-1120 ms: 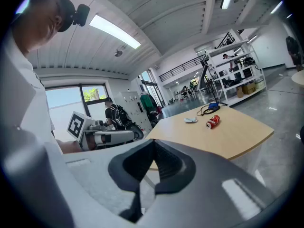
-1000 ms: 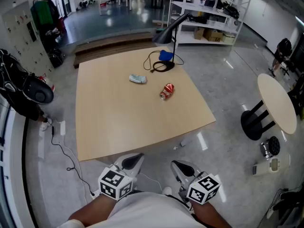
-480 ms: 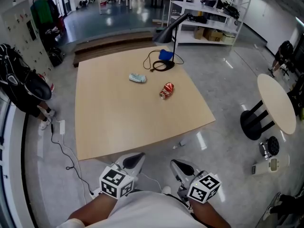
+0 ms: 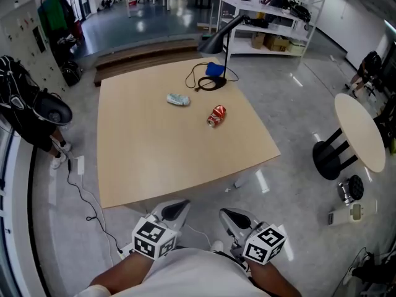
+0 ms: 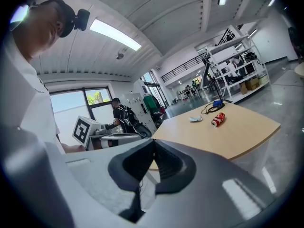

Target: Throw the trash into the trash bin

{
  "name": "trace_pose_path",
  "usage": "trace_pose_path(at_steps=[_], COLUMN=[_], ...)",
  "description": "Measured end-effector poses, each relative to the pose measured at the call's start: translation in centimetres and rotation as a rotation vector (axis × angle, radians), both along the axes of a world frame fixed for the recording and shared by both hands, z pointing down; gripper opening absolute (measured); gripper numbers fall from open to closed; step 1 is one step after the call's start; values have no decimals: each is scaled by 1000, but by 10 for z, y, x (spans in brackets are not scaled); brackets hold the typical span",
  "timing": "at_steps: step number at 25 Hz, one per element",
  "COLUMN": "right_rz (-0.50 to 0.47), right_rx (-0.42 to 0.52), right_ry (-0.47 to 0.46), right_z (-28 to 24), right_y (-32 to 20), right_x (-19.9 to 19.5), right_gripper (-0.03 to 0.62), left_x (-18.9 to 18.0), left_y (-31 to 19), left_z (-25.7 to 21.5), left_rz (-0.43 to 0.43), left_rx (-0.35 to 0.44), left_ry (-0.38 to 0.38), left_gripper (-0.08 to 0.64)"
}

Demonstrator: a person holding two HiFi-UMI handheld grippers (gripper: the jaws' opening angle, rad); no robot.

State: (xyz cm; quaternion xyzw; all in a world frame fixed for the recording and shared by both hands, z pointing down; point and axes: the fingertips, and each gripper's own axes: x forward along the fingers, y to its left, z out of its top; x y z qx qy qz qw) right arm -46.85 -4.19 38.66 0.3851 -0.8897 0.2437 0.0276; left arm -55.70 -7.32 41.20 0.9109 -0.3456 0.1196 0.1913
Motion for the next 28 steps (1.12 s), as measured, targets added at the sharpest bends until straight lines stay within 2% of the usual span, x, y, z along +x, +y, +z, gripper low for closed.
trace_pose_path(at_steps=[6,17,28], right_rz=[20,27,35], right_rx=[-9,-30,-20], right_ry=[-5,-27,-10], right_z=[2,1,-4], right_y=[-2,-6,-15], right_x=[1,-2,-30], right_gripper=[2,2,2], left_x=[-3,-4,-30], left_y=[-1,-4,-12], left_z=[-1,-6,-9], left_rz=[3,15,31], left_rx=[27,51,56], left_ry=[-20,-13,0], left_gripper=[6,6,6])
